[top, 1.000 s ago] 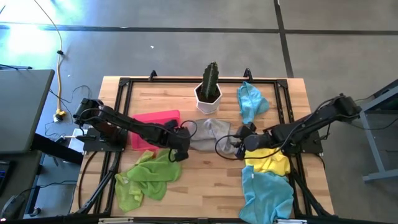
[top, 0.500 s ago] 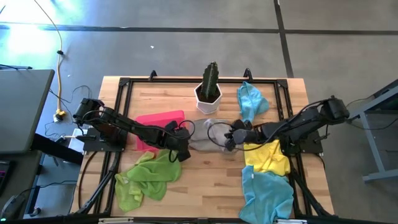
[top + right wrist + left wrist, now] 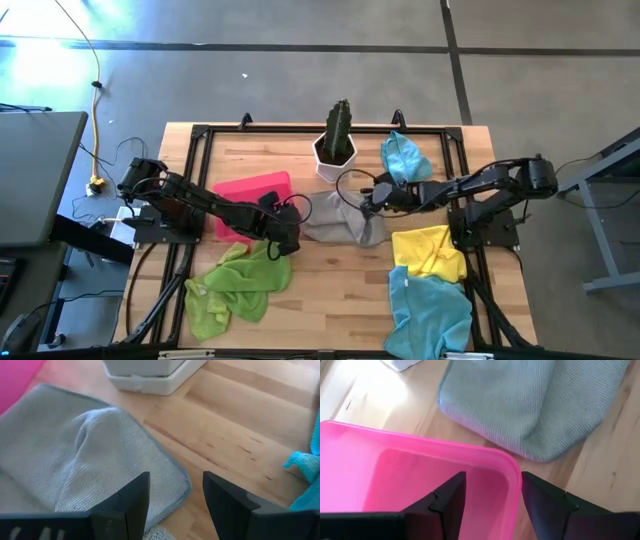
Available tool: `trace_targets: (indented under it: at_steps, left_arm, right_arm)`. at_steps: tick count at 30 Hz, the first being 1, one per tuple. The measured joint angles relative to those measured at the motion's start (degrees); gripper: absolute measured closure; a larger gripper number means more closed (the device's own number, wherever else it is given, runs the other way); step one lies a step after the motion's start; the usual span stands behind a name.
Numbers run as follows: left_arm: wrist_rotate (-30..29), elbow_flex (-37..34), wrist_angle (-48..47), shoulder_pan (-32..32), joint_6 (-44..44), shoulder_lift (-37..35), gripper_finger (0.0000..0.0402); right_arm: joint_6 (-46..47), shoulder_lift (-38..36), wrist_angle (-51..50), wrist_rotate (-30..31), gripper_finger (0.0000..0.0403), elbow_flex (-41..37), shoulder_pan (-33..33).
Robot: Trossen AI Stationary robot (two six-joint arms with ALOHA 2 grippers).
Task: Fold microfiber towels
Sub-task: Adjust the transparent pink bin on the table, then fold the gray microfiber cloth
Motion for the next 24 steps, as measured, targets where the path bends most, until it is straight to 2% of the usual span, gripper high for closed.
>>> trace_targets:
  at_steps: [7, 12, 19, 24]
  left_arm:
    - [0.1, 0.0, 1.9, -0.7, 0.0, 0.0, 0.0223]
    - [-0.6, 2.4, 1.8, -1.9, 2.9, 0.0, 0.0223]
    - [-1.2, 7.2, 1.8, -3.1, 7.7, 0.0, 0.0223]
    - [-1.4, 8.8, 1.7, -3.8, 9.0, 0.0, 0.0223]
  right_arm:
    - [-7.1, 0.0, -0.3, -0.2, 0.0226, 0.0, -0.9]
    - [-7.0, 1.3, -0.3, 0.0, 0.0226, 0.0, -1.7]
    - [-4.9, 8.6, 3.7, -0.7, 0.0226, 0.1, -2.7]
    - [-5.8, 10.8, 6.2, -0.4, 0.0227, 0.2, -2.7]
